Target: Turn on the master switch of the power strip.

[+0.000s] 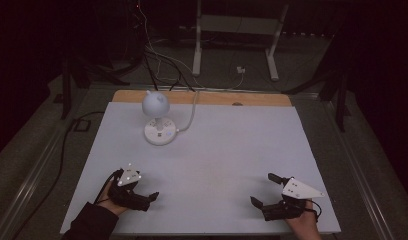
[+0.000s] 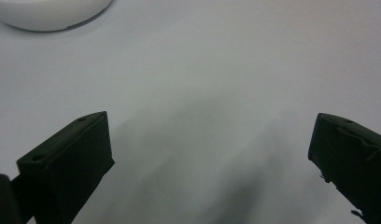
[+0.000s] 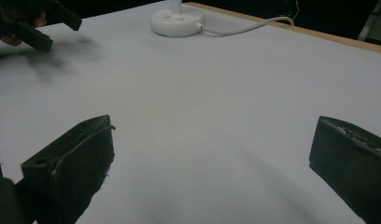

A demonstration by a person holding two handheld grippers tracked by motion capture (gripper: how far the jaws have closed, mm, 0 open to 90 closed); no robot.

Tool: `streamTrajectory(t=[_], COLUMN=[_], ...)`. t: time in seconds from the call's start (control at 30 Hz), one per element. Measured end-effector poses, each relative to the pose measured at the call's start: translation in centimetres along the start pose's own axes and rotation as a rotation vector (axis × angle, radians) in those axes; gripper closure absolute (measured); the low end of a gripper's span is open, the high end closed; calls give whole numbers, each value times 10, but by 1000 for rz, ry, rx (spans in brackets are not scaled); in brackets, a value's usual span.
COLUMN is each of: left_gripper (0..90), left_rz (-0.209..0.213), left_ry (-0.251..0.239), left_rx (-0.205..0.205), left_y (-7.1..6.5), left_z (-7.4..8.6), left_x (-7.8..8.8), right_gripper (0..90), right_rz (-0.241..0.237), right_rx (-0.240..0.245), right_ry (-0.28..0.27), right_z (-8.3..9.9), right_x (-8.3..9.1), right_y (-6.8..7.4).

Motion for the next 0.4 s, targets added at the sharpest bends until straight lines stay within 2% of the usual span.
streamTrajectory(t=[0.07, 0.17, 0.23, 0.33, 0.4], left_gripper=[3, 3, 3, 3, 2], left_rz=[0, 0, 14, 12, 25], left_ry=[-4, 1, -6, -1, -6], left_rx=[8, -6, 1, -6, -4], left_y=[-3, -8, -10, -10, -11], left_z=[3, 5, 4, 4, 3], left_x=[2, 2, 1, -1, -2], right_gripper=[1, 1, 1, 1, 1], right_rz=[-1, -2, -3, -4, -4], right_rx=[-2, -2, 0, 1, 0], right_ry=[2, 4, 6, 9, 9], right_z=[0, 1, 1, 2, 1], right_x=[0, -1, -1, -2, -2], right_y=[0, 0, 0, 1, 1])
Point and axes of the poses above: each handheld gripper's, and its own axes: x roughly backward along the jaws, z roughly out of its underside, y roughly to its left, the point moved 10 cm from there along -x, roughly forward along the jaws, and after that the axes turned 15 degrees about -x, right-handed, at the moved point
